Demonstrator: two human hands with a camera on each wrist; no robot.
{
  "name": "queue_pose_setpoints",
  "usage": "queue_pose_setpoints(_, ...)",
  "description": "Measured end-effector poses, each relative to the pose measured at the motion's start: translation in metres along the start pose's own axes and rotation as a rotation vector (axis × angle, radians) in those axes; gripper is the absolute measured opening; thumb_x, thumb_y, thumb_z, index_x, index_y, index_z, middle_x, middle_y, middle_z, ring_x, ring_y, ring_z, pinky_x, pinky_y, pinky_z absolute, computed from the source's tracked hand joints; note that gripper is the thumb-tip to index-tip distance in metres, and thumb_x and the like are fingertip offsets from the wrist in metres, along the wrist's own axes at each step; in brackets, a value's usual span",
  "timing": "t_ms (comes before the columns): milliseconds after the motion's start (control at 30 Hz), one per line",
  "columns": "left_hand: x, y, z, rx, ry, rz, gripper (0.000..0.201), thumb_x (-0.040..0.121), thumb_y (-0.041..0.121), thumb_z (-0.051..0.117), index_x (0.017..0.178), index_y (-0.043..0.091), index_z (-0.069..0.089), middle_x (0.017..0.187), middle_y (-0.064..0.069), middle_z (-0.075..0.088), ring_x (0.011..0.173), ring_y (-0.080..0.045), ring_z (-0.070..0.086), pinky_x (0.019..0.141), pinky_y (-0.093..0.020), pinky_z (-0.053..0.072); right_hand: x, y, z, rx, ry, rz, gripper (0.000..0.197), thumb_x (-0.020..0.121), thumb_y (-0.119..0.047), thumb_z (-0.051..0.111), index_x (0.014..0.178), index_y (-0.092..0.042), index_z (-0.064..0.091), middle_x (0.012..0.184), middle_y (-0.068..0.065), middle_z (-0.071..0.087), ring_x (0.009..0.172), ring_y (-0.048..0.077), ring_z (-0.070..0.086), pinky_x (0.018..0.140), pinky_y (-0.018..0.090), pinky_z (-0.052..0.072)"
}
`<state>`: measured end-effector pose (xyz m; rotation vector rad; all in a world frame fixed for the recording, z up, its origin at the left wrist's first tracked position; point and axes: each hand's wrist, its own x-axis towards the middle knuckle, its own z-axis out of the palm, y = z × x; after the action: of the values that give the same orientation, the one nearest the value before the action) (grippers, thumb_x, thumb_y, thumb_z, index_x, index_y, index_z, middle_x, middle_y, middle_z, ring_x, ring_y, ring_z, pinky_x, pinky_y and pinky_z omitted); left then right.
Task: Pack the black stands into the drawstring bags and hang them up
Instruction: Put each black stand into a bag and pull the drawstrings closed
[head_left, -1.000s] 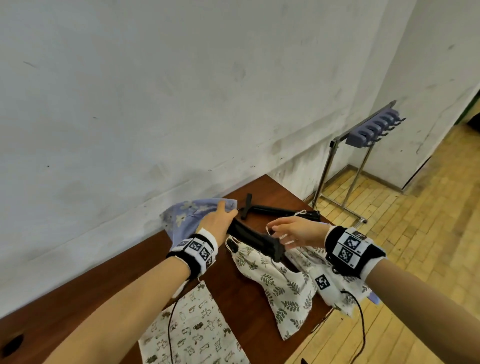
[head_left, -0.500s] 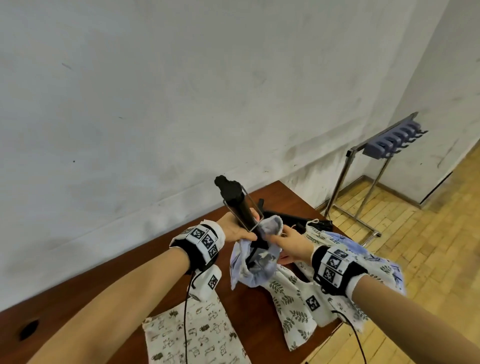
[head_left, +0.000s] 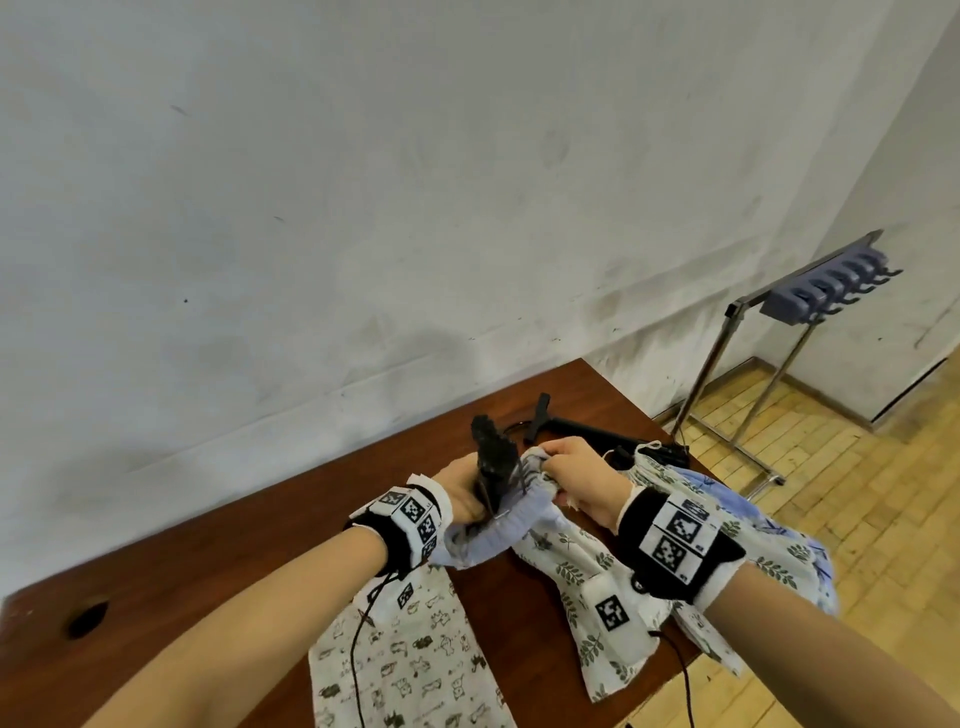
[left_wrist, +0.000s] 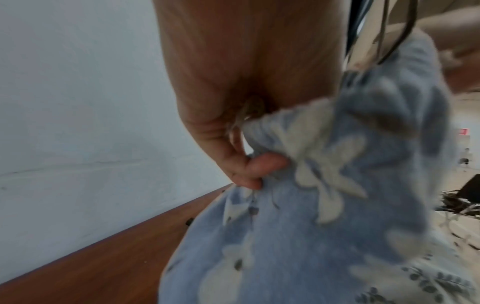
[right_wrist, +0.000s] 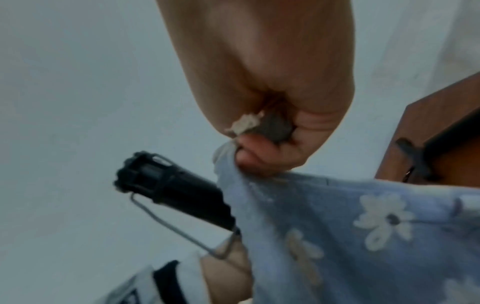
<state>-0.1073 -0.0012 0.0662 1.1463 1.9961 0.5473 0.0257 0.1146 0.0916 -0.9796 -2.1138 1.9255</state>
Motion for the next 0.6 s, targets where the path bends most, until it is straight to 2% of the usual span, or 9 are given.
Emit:
queue_pose_setpoints(67,0.0,0.003,0.008,-0.046,0.025,-0.003,0.043,0.082,-0.016,0.056,0.123,-0.004,0.052,0.128,-0.025,0.055,0.105,-0.028,0.056,0.094,-0.032,0.044,-0.003,-0.004,0.006,0.102,-0.042,0.023,0.029,0.084,0.015,0.037,0.073,0.005,0.062,0.064,0.012,0.056,0.055,0.018,0.052,0.054,0.026,0.047)
queue_pose_setpoints(133,0.003,0.0,0.011,-0.024,-0.017,-0.047,0.015,0.083,-0.015,0.054,0.092,-0.006,0.06,0.118,-0.036,0.055,0.108,-0.044,0.054,0.095,-0.04,0.043,-0.005,-0.004,0.009,0.227,-0.065,0.055,0.036,0.082,0.016,0.034,0.058,-0.003,0.052,0.061,0.01,0.05,0.055,0.017,0.049,0.055,0.027,0.044)
queue_pose_setpoints(167,0.003,-0.001,0.012,-0.034,-0.043,-0.063,0.009,0.084,-0.014,0.053,0.086,-0.007,0.058,0.116,-0.038,0.055,0.111,-0.047,0.052,0.093,-0.04,0.043,-0.007,-0.001,0.009,0.303,-0.08,0.084,0.039,0.081,0.016,0.032,0.053,-0.007,0.048,0.059,0.008,0.047,0.052,0.016,0.047,0.053,0.025,0.042)
queue_pose_setpoints(300,0.007,-0.008,0.014,-0.048,-0.1,-0.033,0.035,0.086,-0.011,0.052,0.12,-0.003,0.055,0.113,-0.017,0.058,0.1,-0.016,0.05,0.086,-0.022,0.042,-0.016,0.0,0.003,0.506,-0.203,0.157,0.028,0.078,0.003,0.035,0.054,-0.013,0.037,0.053,0.002,0.03,0.048,0.012,0.016,0.048,0.023,0.015)
queue_pose_setpoints(367,0.009,-0.011,0.013,-0.013,-0.102,-0.043,0.022,0.091,-0.003,0.051,0.11,0.001,0.06,0.096,-0.007,0.057,0.092,-0.012,0.047,0.093,-0.027,0.043,-0.021,0.0,0.004,0.375,-0.219,0.161,0.027,0.08,-0.003,0.04,0.057,-0.017,0.034,0.052,-0.002,0.025,0.044,0.009,0.012,0.042,0.02,0.009)
queue_pose_setpoints(400,0.01,-0.014,0.014,0.016,-0.11,-0.047,0.017,0.092,0.001,0.051,0.106,0.003,0.062,0.093,-0.006,0.059,0.09,-0.012,0.048,0.096,-0.031,0.042,-0.021,0.003,0.005,0.307,-0.216,0.167,0.031,0.083,-0.006,0.045,0.058,-0.019,0.033,0.052,-0.002,0.025,0.042,0.008,0.012,0.039,0.019,0.009)
queue_pose_setpoints(467,0.008,-0.016,0.017,0.062,-0.141,-0.053,0.024,0.093,0.001,0.051,0.115,-0.002,0.06,0.102,-0.013,0.063,0.099,-0.02,0.054,0.101,-0.033,0.042,-0.024,0.005,0.01,0.213,-0.255,0.155,0.036,0.089,-0.022,0.06,0.061,-0.022,0.037,0.054,-0.002,0.027,0.041,0.009,0.015,0.039,0.022,0.009)
queue_pose_setpoints(533,0.004,-0.015,0.019,0.049,-0.149,-0.056,0.034,0.091,-0.002,0.051,0.124,-0.003,0.055,0.119,-0.018,0.06,0.114,-0.028,0.055,0.098,-0.034,0.042,-0.024,0.008,0.015,0.022,-0.271,0.137,0.039,0.079,-0.044,0.074,0.071,-0.022,0.043,0.058,-0.002,0.036,0.042,0.011,0.026,0.04,0.024,0.015)
queue_pose_setpoints(600,0.004,-0.011,0.018,0.05,-0.152,-0.014,0.035,0.087,-0.005,0.052,0.122,-0.004,0.055,0.112,-0.018,0.061,0.107,-0.029,0.058,0.087,-0.034,0.049,-0.022,0.013,0.022,-0.25,-0.134,0.153,0.06,0.066,-0.059,0.078,0.098,-0.021,0.045,0.079,-0.005,0.055,0.058,0.008,0.05,0.046,0.019,0.034)
